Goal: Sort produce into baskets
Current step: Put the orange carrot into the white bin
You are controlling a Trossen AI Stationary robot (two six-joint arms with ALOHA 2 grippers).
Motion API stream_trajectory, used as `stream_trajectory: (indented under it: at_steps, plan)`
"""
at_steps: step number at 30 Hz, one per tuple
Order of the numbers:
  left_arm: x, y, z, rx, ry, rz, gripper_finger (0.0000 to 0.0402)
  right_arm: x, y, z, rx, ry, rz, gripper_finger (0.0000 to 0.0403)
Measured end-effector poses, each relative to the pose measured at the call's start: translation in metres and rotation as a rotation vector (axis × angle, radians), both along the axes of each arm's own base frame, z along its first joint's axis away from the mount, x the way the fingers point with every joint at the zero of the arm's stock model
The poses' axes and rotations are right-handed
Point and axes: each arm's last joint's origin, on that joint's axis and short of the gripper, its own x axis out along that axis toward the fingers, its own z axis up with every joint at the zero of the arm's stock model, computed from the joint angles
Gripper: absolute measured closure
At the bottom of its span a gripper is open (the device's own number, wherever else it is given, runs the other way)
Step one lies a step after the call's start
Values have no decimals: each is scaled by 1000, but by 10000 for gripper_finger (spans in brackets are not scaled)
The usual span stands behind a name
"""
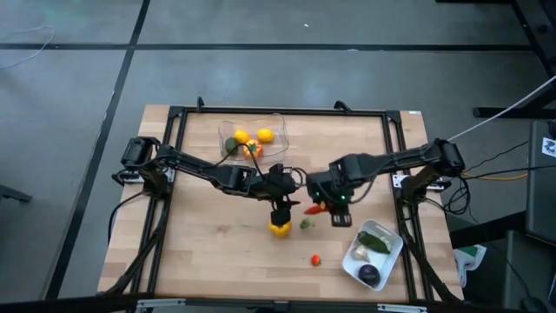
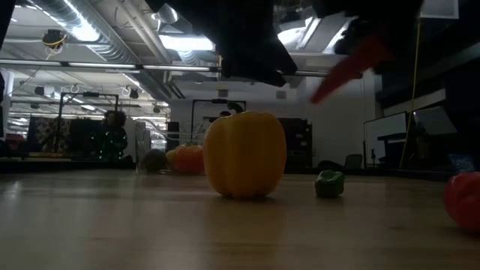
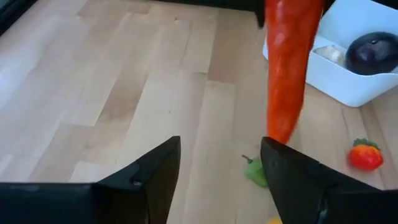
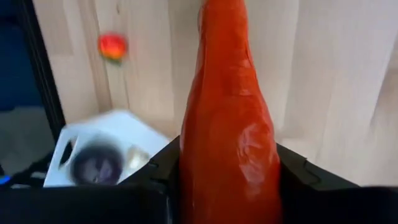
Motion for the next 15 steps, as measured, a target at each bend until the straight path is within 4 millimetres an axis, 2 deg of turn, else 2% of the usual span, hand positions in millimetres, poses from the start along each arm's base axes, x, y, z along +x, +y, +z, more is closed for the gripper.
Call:
stream_trajectory:
  at_steps: [6,15]
  plan:
    - [-2,-2,-2,6,27,-1,186,-19,35,0,-25,132,-55,230]
    - [-2,-5,-2,5,27,-10,185,-55,90,-1,-188,234,-183,243]
